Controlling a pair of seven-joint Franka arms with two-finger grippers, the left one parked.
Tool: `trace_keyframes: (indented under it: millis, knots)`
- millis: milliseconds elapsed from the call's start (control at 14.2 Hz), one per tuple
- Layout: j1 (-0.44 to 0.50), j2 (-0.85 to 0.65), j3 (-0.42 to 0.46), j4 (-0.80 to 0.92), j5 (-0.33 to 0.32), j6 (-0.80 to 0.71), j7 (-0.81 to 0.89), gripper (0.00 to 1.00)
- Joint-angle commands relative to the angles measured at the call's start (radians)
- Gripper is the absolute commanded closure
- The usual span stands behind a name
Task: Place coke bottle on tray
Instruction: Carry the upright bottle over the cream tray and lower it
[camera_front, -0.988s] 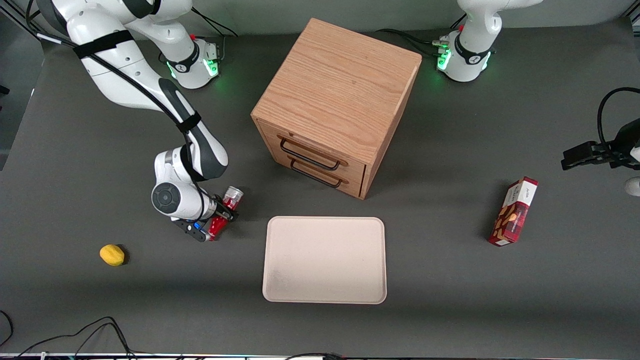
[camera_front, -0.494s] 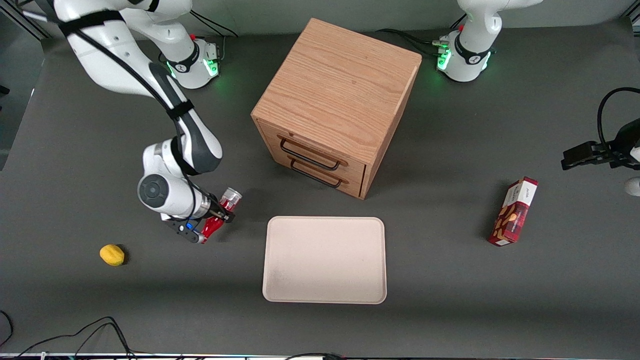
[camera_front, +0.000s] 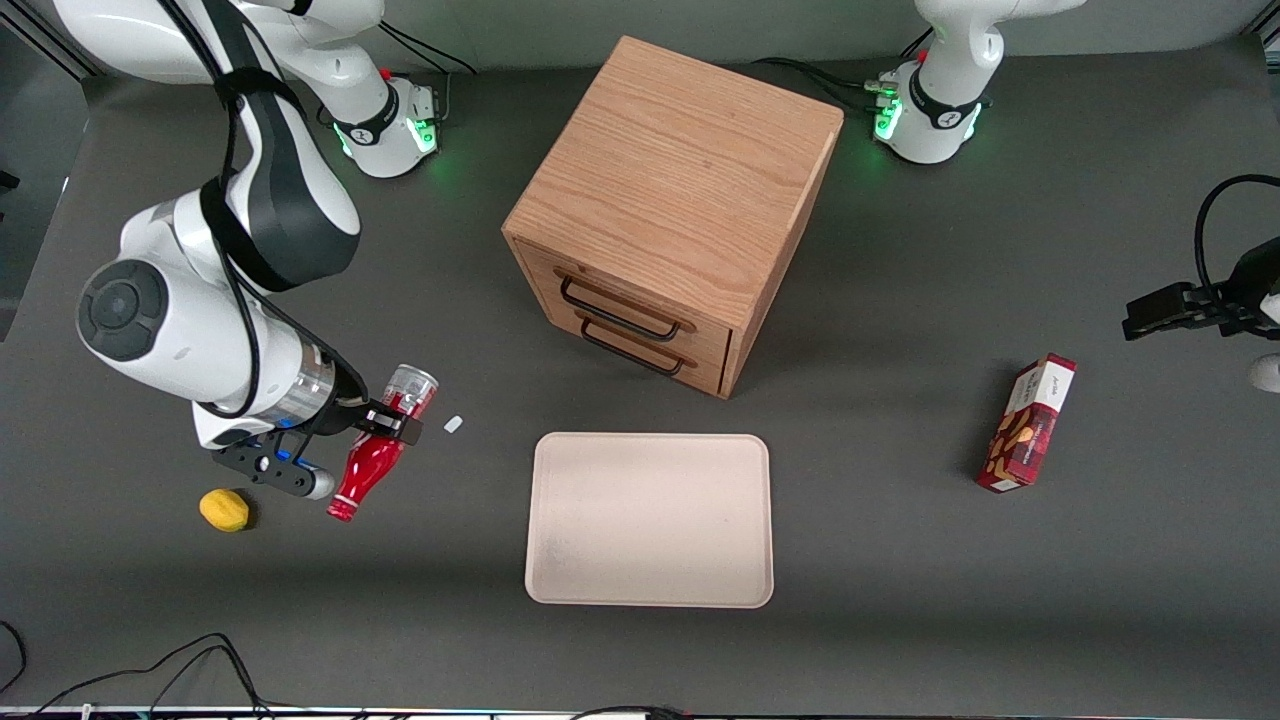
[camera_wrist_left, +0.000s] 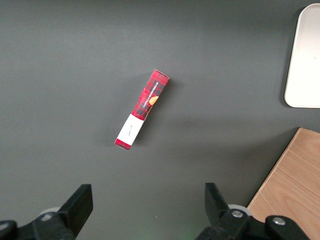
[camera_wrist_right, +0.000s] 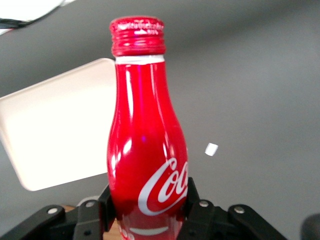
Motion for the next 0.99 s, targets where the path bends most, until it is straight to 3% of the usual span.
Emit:
trace_keyframes:
  millis: [0,141,353,918]
  knots:
    - [0.050,0.232,0.052,0.271,0.008,-0.013,-0.033,1.00]
    - [0.085,0.370,0.062,0.327,-0.009,0.071,-0.154,1.00]
    - [0.092,0.484,0.071,0.327,-0.027,0.164,-0.176,1.00]
    - [0.110,0.602,0.071,0.323,-0.049,0.234,-0.163,1.00]
